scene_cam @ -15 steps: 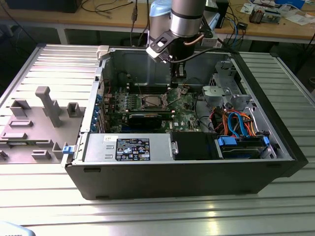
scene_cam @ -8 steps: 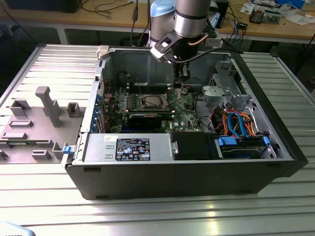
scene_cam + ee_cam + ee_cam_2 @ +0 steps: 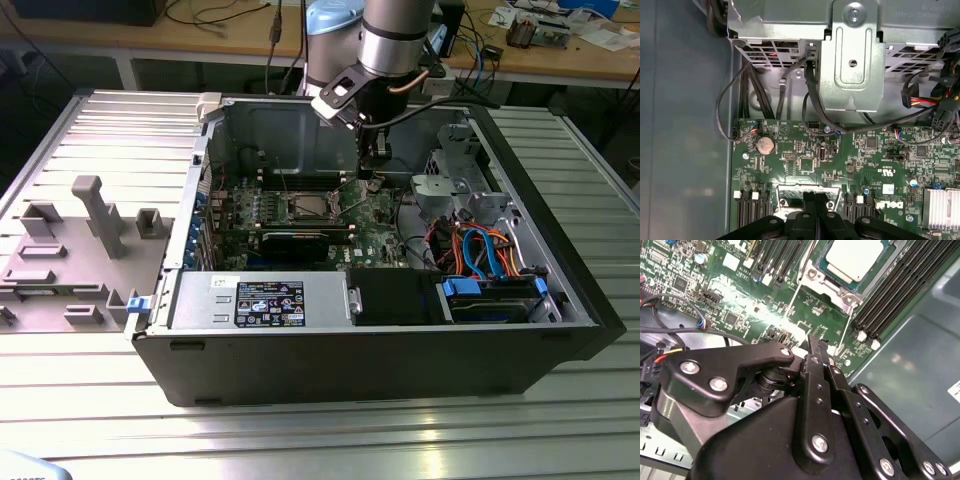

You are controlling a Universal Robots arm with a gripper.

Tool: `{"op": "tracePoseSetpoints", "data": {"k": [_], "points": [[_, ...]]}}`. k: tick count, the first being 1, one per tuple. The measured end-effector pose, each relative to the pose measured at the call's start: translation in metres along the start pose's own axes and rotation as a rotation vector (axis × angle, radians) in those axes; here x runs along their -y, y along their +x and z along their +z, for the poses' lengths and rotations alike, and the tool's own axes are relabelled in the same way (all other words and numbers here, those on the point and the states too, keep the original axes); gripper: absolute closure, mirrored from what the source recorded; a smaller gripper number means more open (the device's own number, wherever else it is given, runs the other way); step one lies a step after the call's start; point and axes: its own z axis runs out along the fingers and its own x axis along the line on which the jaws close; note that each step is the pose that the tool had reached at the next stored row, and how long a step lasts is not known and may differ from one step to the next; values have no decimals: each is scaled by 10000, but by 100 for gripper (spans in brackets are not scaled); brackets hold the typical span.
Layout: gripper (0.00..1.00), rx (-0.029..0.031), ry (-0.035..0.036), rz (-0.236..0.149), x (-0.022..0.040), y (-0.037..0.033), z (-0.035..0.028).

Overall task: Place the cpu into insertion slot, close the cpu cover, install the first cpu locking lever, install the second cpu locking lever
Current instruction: 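Close the cpu cover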

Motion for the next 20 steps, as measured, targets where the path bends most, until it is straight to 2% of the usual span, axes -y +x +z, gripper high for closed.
{"op": "tracePoseSetpoints", "data": {"k": [7,8,11,15,20], "points": [[89,-6,71,-41,-179,19,18],[89,-7,104,-44,-225,27,27],[89,-10,179,-44,-285,51,74],[89,-13,238,-44,-316,71,138],[89,-18,252,-42,-315,81,225]]}}
